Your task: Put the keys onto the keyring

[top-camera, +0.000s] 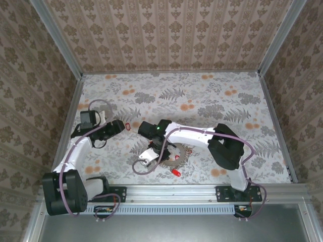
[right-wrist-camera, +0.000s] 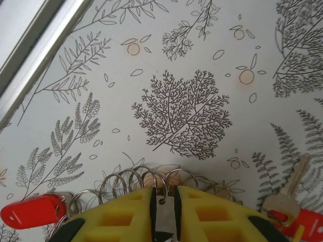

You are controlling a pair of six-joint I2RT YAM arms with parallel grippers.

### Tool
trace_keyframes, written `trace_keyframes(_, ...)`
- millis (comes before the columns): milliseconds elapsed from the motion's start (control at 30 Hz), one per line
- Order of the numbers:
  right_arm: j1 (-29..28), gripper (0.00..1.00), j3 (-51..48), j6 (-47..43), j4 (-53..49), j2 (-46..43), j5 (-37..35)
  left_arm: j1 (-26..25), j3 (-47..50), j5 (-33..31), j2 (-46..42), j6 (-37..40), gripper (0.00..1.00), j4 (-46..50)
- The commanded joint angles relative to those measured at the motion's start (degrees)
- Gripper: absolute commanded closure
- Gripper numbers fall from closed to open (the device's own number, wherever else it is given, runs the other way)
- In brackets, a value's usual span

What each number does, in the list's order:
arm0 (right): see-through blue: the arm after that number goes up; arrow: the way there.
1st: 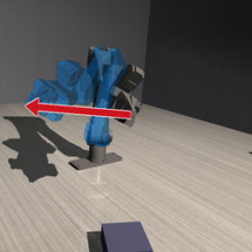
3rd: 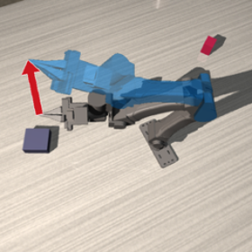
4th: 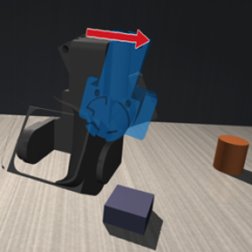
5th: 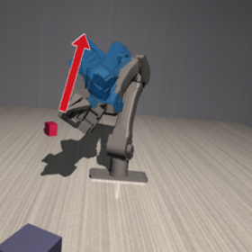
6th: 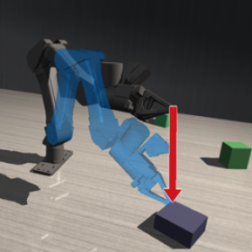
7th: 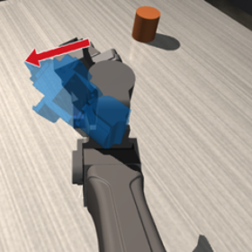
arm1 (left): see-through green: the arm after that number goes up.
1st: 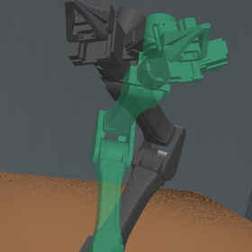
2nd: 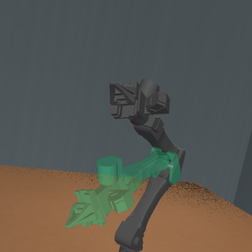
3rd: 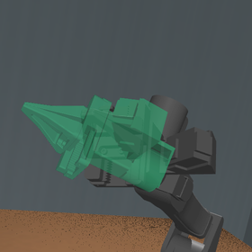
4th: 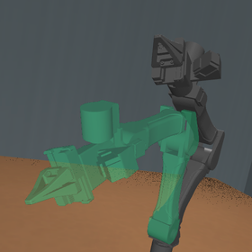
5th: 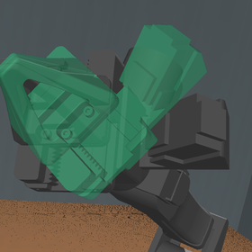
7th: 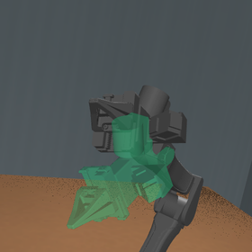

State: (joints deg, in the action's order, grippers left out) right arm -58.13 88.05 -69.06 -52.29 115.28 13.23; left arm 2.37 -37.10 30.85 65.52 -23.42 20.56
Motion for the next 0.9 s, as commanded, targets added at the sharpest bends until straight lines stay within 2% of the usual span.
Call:
trace_keyframes(0,0.20,0.79,2.30,-0.55,-4.63,2.90,0.83,0.70,0.54,0.56,-0.04,-0.21,0.30,-0.52)
trace_keyframes(233,0.46,0.78,0.90,0.35,-6.38,2.54,0.71,0.95,0.72,0.86,0.07,-0.53,0.30,-0.96)
trace_keyframes(367,0.81,0.72,-0.25,1.43,-7.07,1.68,1.65,0.99,0.89,1.05,0.05,-0.70,0.30,-1.16)
trace_keyframes(867,0.51,0.73,-1.41,6.11,-4.25,2.91,-0.37,1.05,1.24,1.75,0.58,-1.28,0.30,-1.81)
